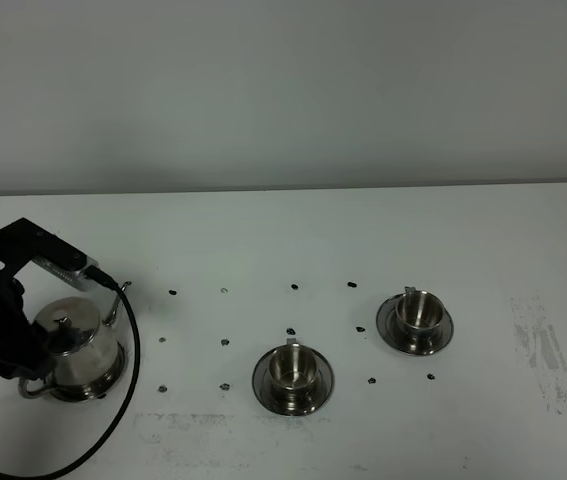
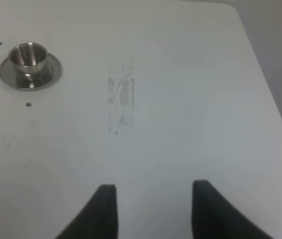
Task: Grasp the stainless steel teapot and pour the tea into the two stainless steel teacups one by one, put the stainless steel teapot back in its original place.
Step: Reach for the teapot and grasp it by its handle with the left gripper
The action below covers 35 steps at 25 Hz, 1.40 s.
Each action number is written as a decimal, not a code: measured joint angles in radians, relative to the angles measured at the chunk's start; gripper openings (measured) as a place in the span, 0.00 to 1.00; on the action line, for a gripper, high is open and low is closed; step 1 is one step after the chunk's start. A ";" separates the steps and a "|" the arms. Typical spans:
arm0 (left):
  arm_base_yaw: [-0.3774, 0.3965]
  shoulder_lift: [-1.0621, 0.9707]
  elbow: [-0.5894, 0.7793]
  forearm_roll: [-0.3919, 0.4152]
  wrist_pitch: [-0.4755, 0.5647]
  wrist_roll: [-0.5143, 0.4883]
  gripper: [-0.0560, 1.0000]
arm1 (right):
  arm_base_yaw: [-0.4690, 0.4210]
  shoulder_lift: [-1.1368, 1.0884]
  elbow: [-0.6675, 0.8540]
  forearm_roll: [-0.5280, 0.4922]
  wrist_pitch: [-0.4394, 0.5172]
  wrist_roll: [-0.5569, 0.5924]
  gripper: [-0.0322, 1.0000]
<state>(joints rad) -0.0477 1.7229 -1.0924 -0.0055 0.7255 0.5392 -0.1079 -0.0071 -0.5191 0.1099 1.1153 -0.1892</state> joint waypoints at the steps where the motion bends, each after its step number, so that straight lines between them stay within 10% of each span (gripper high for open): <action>1: 0.000 0.000 0.004 -0.014 -0.014 0.000 0.57 | 0.000 0.000 0.000 0.000 0.000 0.000 0.36; 35: -0.001 0.083 -0.002 -0.072 -0.052 0.002 0.57 | 0.000 0.000 0.000 0.000 0.000 0.000 0.36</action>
<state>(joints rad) -0.0488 1.8063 -1.0940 -0.0775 0.6731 0.5413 -0.1079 -0.0071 -0.5191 0.1099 1.1153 -0.1893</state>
